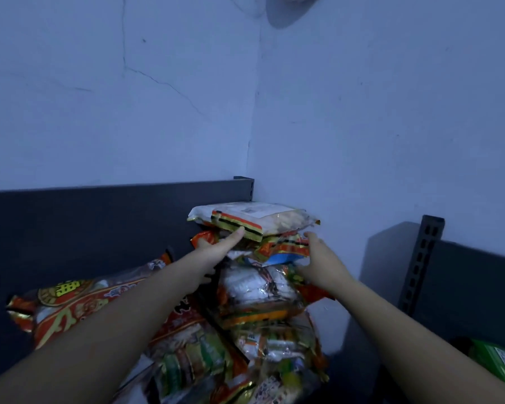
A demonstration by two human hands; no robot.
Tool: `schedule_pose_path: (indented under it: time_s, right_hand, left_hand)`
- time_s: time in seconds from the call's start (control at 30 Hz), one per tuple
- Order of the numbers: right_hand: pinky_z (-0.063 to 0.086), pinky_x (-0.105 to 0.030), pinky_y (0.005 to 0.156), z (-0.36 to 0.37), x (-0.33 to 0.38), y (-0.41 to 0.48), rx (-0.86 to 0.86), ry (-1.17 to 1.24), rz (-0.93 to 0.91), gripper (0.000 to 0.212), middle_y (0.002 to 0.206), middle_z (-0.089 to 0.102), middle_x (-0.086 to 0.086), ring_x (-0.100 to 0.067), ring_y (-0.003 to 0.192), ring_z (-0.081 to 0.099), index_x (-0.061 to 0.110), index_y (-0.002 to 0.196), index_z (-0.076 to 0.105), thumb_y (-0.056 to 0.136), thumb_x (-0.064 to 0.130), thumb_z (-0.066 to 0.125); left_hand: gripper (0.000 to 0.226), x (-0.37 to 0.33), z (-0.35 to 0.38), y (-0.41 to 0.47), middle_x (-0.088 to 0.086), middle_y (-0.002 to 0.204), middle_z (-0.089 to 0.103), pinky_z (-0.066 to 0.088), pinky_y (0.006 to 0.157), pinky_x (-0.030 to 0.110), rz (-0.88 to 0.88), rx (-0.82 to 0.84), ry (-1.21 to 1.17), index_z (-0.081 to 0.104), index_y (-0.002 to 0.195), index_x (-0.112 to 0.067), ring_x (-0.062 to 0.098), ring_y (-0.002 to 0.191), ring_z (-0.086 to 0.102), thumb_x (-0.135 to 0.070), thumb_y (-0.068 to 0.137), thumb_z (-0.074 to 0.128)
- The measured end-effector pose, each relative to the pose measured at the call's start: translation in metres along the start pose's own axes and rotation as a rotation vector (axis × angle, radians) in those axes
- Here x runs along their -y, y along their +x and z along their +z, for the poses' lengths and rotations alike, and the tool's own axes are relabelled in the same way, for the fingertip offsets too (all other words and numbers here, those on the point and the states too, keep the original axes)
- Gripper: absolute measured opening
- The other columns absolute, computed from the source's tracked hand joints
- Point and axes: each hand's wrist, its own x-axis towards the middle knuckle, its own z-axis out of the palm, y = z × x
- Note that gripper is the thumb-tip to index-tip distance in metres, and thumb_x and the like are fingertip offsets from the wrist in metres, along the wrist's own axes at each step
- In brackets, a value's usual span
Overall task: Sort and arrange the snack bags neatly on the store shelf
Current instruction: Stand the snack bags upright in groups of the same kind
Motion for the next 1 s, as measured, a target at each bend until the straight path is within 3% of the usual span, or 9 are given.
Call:
schedule_pose_path:
  time_s: [0.1, 0.23, 0.37, 0.43, 0.5, 0.6, 0.77, 0.9, 1.0]
  right_hand:
    - [0.042, -0.044, 0.098, 0.0, -0.017, 0.027, -0.03, -0.125, -0.007, 0.097, 0.142, 0.03, -0.015, -0.034, 0.125, 0.04, 0.014, 0.148, 0.007, 0.077, 0.023, 0.072]
    - [0.025, -0.043, 0.111, 0.01, -0.029, 0.055, -0.1, -0.325, -0.124, 0.115, 0.156, 0.001, -0.01, -0.031, 0.143, 0.012, 0.016, 0.148, -0.009, 0.073, 0.034, 0.076]
    - [0.007, -0.04, 0.118, 0.028, -0.037, 0.078, -0.131, -0.365, -0.204, 0.123, 0.158, -0.006, -0.01, -0.029, 0.146, 0.0, 0.012, 0.148, -0.014, 0.069, 0.032, 0.079]
    - [0.016, -0.045, 0.115, 0.039, -0.045, 0.086, -0.207, -0.387, -0.284, 0.128, 0.152, 0.018, -0.019, -0.036, 0.142, 0.019, 0.008, 0.147, 0.0, 0.055, 0.03, 0.086]
    - [0.034, -0.051, 0.106, 0.052, -0.056, 0.093, -0.298, -0.315, -0.377, 0.129, 0.133, 0.045, -0.025, -0.038, 0.126, 0.04, 0.003, 0.139, 0.018, 0.035, 0.025, 0.091]
    - [0.038, -0.049, 0.101, 0.059, -0.063, 0.096, -0.392, -0.199, -0.446, 0.116, 0.12, 0.05, -0.023, -0.03, 0.112, 0.036, 0.003, 0.132, 0.027, 0.035, 0.016, 0.088]
    - [0.032, -0.046, 0.097, 0.055, -0.065, 0.093, -0.464, -0.149, -0.476, 0.097, 0.114, 0.054, -0.021, -0.03, 0.104, 0.04, 0.005, 0.125, 0.033, 0.044, 0.013, 0.085]
    - [0.03, -0.039, 0.09, 0.041, -0.054, 0.084, -0.535, -0.127, -0.52, 0.09, 0.109, 0.057, -0.022, -0.028, 0.096, 0.039, 0.003, 0.122, 0.039, 0.047, 0.015, 0.087]
    - [0.03, -0.042, 0.094, 0.028, -0.044, 0.072, -0.569, -0.122, -0.556, 0.089, 0.113, 0.056, -0.023, -0.03, 0.101, 0.041, 0.002, 0.122, 0.04, 0.05, 0.019, 0.089]
  left_hand:
    - [0.13, -0.006, 0.001, 0.018, 0.013, 0.15, 0.032, 0.032, 0.109, 0.048, -0.086, 0.106, -0.236, 0.026, 0.147, -0.021, 0.039, 0.13, 0.039, -0.083, 0.037, 0.059]
    - [0.149, -0.011, 0.001, 0.043, 0.008, 0.141, 0.047, 0.031, 0.108, 0.046, -0.134, 0.126, -0.437, 0.042, 0.14, -0.023, 0.035, 0.127, 0.043, -0.083, 0.007, 0.072]
    - [0.145, -0.009, 0.008, 0.062, 0.004, 0.128, 0.059, 0.038, 0.089, 0.044, -0.163, 0.088, -0.489, 0.055, 0.129, -0.018, 0.027, 0.111, 0.055, -0.08, -0.001, 0.072]
    - [0.127, -0.009, 0.012, 0.068, 0.004, 0.122, 0.064, 0.04, 0.085, 0.04, -0.166, 0.086, -0.537, 0.062, 0.122, -0.019, 0.025, 0.109, 0.059, -0.081, 0.012, 0.074]
    - [0.09, -0.013, 0.019, 0.069, 0.006, 0.108, 0.071, 0.046, 0.082, 0.037, -0.124, 0.111, -0.6, 0.067, 0.114, -0.016, 0.026, 0.104, 0.064, -0.075, 0.047, 0.073]
    - [0.049, -0.019, 0.024, 0.071, 0.007, 0.08, 0.073, 0.046, 0.069, 0.034, -0.086, 0.056, -0.635, 0.068, 0.097, -0.013, 0.025, 0.083, 0.064, -0.057, 0.077, 0.062]
    - [0.038, -0.018, 0.03, 0.066, 0.01, 0.11, 0.063, 0.047, 0.092, 0.044, -0.048, -0.011, -0.711, 0.062, 0.102, -0.014, 0.027, 0.098, 0.059, -0.044, 0.079, 0.065]
    - [0.039, -0.017, 0.026, 0.054, 0.01, 0.115, 0.061, 0.05, 0.082, 0.043, -0.019, -0.03, -0.75, 0.061, 0.1, -0.013, 0.027, 0.103, 0.057, -0.045, 0.078, 0.066]
    - [0.05, -0.018, 0.018, 0.035, 0.01, 0.113, 0.062, 0.052, 0.069, 0.041, -0.002, -0.014, -0.789, 0.06, 0.113, -0.013, 0.028, 0.103, 0.059, -0.046, 0.075, 0.068]
